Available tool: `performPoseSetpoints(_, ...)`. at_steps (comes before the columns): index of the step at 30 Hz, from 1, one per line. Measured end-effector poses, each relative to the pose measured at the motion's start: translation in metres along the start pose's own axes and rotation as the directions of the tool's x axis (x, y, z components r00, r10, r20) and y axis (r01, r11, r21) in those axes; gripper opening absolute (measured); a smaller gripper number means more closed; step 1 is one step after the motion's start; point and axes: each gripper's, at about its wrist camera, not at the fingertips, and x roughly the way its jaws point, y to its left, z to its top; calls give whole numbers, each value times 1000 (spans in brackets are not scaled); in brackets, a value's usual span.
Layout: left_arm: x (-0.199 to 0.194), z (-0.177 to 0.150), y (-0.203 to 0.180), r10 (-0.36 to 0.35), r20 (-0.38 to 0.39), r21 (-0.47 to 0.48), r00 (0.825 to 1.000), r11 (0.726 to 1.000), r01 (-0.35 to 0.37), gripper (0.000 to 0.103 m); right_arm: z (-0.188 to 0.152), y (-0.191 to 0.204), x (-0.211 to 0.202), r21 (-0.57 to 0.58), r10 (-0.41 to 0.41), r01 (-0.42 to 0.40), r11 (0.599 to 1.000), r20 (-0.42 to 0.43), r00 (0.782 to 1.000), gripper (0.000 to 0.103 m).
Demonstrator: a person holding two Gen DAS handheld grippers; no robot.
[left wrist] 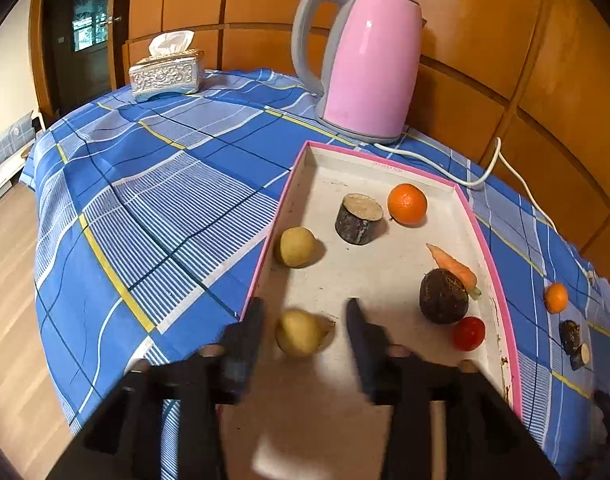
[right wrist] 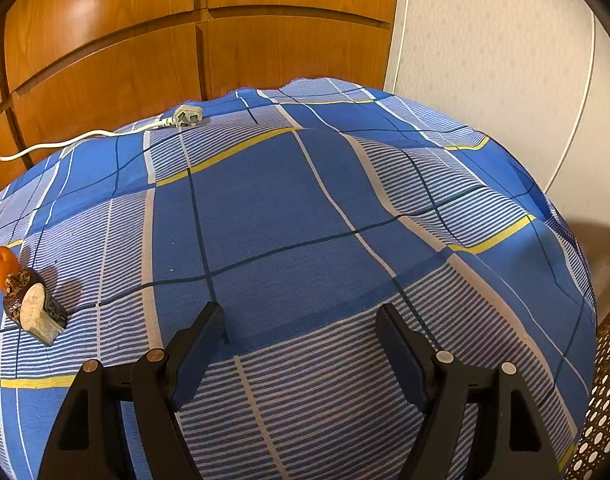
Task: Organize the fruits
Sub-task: 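Lower the yellow ball into the tray and open the left tool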
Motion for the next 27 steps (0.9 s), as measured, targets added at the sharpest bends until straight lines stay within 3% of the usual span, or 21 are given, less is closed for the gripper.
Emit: performPoseSetpoints(27,-30,-10,-5,-4,62,38,998,999,2,51,0,1,-1,0,-2,2,1000,0,1000,79)
